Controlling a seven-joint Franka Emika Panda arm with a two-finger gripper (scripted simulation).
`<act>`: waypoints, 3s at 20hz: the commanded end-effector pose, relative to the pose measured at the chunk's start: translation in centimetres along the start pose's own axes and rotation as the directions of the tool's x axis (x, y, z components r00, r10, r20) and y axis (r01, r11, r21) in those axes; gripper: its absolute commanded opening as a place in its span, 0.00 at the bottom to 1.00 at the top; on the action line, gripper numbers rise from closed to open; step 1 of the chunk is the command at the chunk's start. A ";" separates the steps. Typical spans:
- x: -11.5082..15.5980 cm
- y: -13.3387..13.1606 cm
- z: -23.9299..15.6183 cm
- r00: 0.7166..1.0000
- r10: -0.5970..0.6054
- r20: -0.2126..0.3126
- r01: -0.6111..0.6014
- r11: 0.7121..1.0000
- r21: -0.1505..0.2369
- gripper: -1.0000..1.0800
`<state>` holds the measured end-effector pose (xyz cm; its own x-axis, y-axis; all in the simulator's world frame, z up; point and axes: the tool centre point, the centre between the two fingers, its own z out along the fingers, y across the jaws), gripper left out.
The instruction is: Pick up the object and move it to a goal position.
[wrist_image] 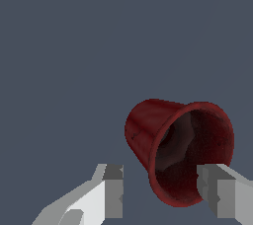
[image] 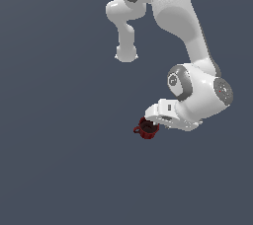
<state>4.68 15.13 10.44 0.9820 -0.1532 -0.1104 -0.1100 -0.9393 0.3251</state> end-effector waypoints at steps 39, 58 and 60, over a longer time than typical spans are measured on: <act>-3.1 0.2 2.3 1.000 0.004 -0.001 -0.004 1.000 -0.003 0.00; -12.9 0.6 0.3 1.000 0.003 0.000 -0.003 1.000 -0.003 0.00; -13.4 0.6 0.2 1.000 0.003 0.000 -0.003 1.000 -0.004 0.00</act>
<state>-8.24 16.48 11.69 0.9816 -0.1553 -0.1113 -0.1110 -0.9376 0.3294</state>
